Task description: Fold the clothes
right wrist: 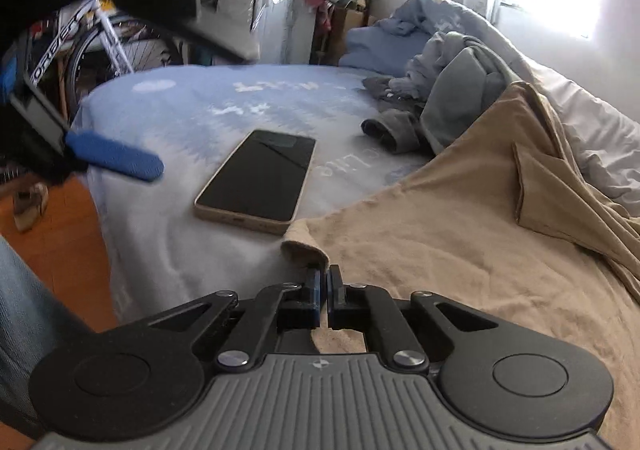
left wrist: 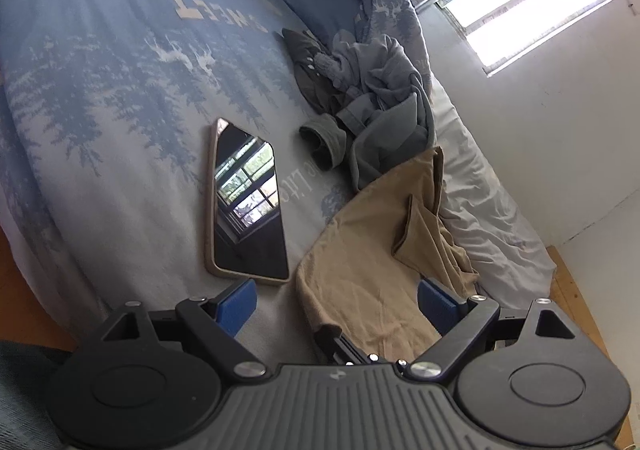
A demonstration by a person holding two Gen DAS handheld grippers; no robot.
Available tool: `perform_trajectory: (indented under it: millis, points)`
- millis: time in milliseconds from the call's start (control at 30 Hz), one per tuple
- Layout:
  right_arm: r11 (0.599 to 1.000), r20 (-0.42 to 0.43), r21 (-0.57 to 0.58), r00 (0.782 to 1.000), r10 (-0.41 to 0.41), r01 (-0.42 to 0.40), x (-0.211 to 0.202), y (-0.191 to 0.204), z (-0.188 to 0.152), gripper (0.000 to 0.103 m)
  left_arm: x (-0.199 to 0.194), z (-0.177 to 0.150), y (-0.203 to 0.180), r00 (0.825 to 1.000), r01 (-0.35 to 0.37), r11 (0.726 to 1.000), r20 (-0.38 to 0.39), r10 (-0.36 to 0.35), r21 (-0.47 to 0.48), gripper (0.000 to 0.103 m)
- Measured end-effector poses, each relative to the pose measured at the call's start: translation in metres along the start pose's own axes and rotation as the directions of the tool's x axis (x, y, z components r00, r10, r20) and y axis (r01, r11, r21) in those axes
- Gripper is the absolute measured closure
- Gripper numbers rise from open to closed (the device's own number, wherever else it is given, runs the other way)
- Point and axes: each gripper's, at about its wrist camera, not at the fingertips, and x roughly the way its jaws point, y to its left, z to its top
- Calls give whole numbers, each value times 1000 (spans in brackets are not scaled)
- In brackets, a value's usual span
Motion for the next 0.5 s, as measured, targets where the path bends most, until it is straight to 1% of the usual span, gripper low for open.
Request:
perform_trajectory:
  millis: [133, 267, 367, 500]
  points:
    - [999, 28, 14, 999, 33, -33, -7, 0, 5, 101, 16, -9, 1, 999, 20, 999, -25, -21, -34, 14]
    - [997, 51, 46, 997, 52, -54, -12, -4, 8, 101, 35, -18, 3, 999, 17, 998, -40, -20, -61, 14]
    - [996, 51, 53, 997, 66, -69, -13, -5, 8, 101, 46, -24, 1, 999, -9, 999, -37, 8, -43, 14]
    - [994, 49, 53, 995, 89, -91, -13, -5, 6, 101, 57, -29, -9, 999, -18, 999, -26, 19, 26, 14]
